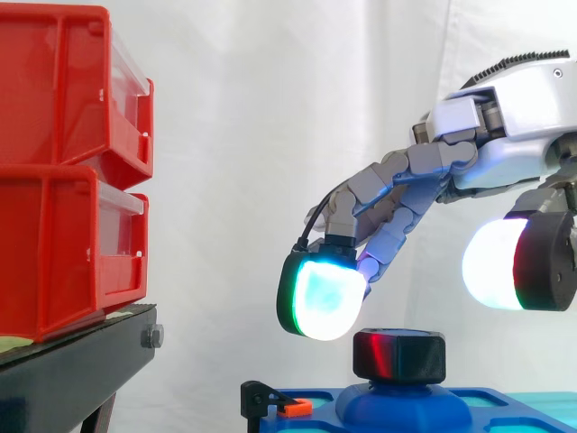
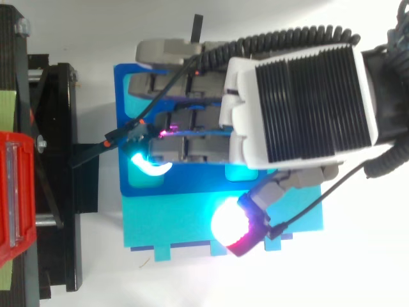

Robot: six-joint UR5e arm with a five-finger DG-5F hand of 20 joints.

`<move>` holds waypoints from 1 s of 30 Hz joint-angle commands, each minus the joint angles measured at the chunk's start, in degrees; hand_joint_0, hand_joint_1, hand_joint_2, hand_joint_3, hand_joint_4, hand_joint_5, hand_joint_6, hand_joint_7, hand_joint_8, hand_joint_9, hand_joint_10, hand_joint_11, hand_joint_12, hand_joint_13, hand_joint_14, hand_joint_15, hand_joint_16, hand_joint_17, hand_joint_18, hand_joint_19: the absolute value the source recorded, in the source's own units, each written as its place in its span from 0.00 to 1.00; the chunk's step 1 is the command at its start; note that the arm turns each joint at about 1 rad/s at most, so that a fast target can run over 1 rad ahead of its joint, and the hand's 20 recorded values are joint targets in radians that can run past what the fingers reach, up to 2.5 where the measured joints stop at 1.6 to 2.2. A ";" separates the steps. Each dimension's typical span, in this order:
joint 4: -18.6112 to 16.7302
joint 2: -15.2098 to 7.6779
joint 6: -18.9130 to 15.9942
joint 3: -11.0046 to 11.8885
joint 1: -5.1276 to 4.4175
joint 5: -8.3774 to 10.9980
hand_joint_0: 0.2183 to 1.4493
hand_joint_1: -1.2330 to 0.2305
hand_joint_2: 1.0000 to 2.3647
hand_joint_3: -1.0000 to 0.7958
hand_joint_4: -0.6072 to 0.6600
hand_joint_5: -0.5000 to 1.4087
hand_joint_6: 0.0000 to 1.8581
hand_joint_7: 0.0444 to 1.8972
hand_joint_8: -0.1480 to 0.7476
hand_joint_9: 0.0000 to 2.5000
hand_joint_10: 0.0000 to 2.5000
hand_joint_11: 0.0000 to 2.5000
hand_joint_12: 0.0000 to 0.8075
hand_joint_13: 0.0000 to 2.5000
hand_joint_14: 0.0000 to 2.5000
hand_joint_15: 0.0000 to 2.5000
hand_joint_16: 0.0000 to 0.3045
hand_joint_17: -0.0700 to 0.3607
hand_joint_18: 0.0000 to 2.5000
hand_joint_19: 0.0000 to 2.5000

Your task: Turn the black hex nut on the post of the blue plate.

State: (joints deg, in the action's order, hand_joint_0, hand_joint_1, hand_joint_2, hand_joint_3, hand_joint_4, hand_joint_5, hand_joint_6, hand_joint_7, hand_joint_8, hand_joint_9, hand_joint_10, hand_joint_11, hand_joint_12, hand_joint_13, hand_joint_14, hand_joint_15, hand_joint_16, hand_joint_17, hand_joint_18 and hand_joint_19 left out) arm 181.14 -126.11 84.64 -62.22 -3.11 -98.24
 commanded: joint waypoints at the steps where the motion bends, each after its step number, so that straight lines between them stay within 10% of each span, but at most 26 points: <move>1: 0.00 -0.01 0.00 -0.01 -0.93 0.68 0.14 0.49 0.00 0.28 0.68 0.18 0.27 0.41 0.49 0.23 0.00 0.00 0.47 0.10 0.00 0.00 0.17 0.43 0.00 0.01; 30: -0.97 -0.10 2.63 -1.41 0.30 0.77 0.17 0.58 0.00 0.28 0.65 0.19 0.27 0.36 0.44 0.21 0.00 0.00 0.42 0.08 0.00 0.00 0.16 0.42 0.00 0.00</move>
State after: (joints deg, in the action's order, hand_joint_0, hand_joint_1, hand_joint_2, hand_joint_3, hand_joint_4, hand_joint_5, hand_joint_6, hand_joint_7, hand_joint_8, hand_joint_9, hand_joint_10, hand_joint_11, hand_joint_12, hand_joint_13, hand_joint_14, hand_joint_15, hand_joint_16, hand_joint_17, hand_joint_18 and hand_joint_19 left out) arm 180.25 -126.21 87.21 -63.34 -3.03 -97.47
